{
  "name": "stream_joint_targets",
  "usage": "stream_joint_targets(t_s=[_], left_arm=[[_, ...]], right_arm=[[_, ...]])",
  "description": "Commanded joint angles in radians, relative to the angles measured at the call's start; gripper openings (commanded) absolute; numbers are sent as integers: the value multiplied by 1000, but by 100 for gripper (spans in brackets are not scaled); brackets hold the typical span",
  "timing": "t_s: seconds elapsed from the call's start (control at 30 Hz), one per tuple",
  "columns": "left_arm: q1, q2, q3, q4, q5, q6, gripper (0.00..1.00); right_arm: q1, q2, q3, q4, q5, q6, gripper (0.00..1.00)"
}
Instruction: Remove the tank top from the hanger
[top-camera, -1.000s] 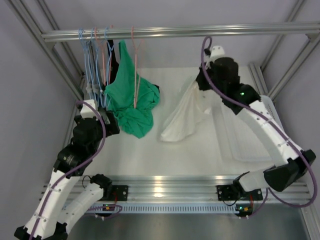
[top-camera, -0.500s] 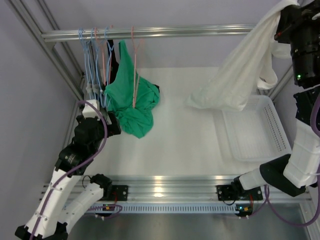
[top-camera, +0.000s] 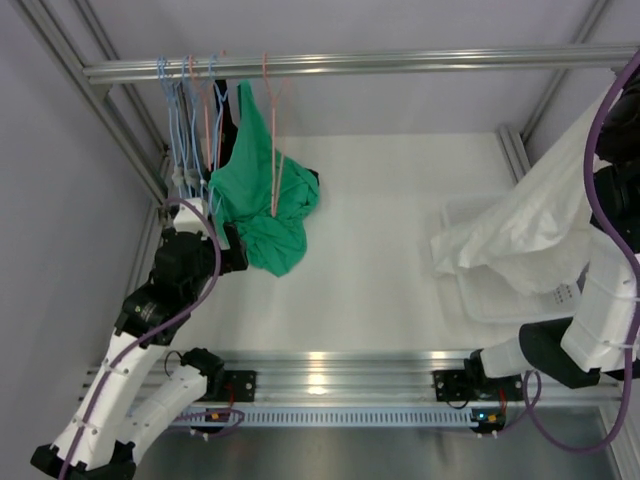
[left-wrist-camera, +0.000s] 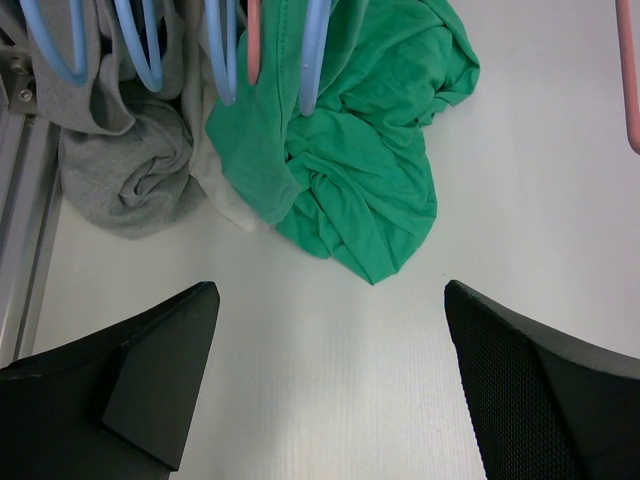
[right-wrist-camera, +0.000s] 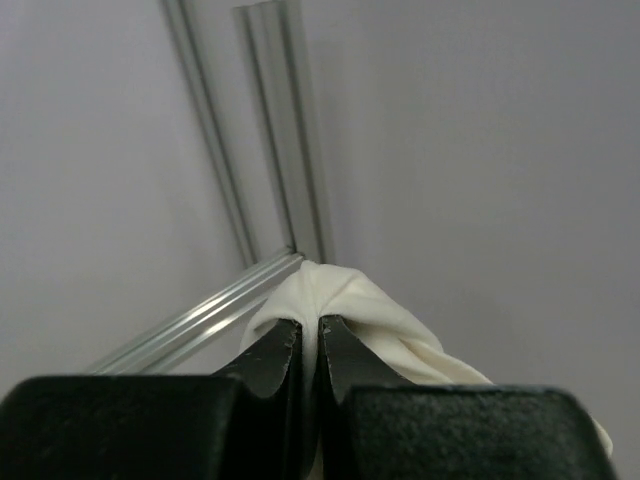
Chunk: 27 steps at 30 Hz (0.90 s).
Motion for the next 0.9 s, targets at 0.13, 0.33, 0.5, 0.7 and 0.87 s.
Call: stream_joint_targets(t_s=[0.13, 0.33, 0.5, 0.7, 0.87], left_arm=[[3, -3, -8, 58, 34, -1, 99], [3, -7, -11, 58, 37, -2, 99], [5, -10, -11, 58, 37, 1, 99], [3, -12, -13, 61, 35, 1, 99], [3, -15, -13, 60, 40, -1, 99]], right_arm=[[-83, -55, -241, 100, 104, 39, 0], [-84, -192, -625, 98, -141, 211, 0], [-83, -218, -798, 97, -222, 291, 0], [-92, -290, -1080, 111, -230, 427, 0], [-156, -374, -1364, 160, -268, 567, 0]])
